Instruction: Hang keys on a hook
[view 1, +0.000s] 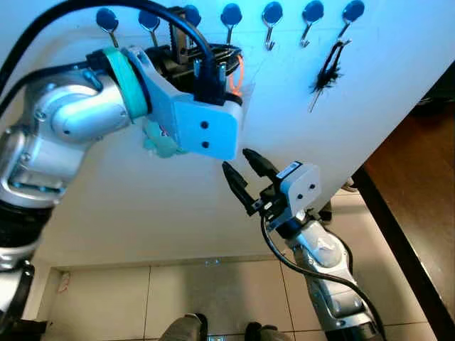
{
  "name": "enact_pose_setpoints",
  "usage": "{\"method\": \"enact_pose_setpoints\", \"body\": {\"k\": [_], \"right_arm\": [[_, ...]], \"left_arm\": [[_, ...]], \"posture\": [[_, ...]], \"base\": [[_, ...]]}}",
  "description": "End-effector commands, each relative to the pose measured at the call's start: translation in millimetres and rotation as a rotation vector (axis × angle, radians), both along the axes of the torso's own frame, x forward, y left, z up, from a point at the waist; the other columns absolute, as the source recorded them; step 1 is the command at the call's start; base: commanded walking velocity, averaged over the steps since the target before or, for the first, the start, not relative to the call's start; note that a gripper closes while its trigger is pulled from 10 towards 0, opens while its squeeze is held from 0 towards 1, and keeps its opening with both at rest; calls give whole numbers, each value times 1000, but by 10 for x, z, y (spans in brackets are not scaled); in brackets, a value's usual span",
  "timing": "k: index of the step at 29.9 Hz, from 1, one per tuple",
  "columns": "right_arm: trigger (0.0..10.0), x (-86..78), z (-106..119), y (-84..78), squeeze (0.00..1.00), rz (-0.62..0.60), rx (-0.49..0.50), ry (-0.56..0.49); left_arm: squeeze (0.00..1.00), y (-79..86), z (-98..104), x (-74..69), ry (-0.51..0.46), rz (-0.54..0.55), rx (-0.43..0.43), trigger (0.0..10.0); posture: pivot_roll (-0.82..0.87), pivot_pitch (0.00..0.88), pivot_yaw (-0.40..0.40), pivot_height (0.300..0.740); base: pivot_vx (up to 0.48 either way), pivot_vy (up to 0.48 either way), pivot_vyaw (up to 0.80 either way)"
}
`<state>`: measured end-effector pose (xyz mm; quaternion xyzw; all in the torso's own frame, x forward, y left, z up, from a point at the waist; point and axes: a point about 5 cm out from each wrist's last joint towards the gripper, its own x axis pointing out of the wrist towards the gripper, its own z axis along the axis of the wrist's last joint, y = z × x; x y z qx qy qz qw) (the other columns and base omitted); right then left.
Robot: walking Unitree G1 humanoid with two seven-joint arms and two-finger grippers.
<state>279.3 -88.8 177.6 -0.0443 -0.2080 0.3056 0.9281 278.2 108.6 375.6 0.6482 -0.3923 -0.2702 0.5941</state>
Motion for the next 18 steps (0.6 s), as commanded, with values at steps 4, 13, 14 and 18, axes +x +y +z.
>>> {"method": "enact_pose_setpoints", "body": {"k": [4,13,14,18], "right_arm": [[10000,-21,-23,15,0,10,-5,6],[10000,-2,-15,35,0,17,-4,3],[10000,0,-15,37,0,18,-3,3],[10000,2,-14,35,0,18,-3,2]], "left_arm": [[0,84,32,-69,32,-30,127,10000],[0,123,170,-57,-2,-30,170,10000],[0,135,206,-37,-16,-14,171,10000],[0,175,277,4,-38,28,181,10000]], "posture": [[178,126,119,740],[187,120,113,740],[186,119,113,740],[187,117,110,740]], "base": [[0,0,0],[0,0,0],[0,0,0],[0,0,0]]}}
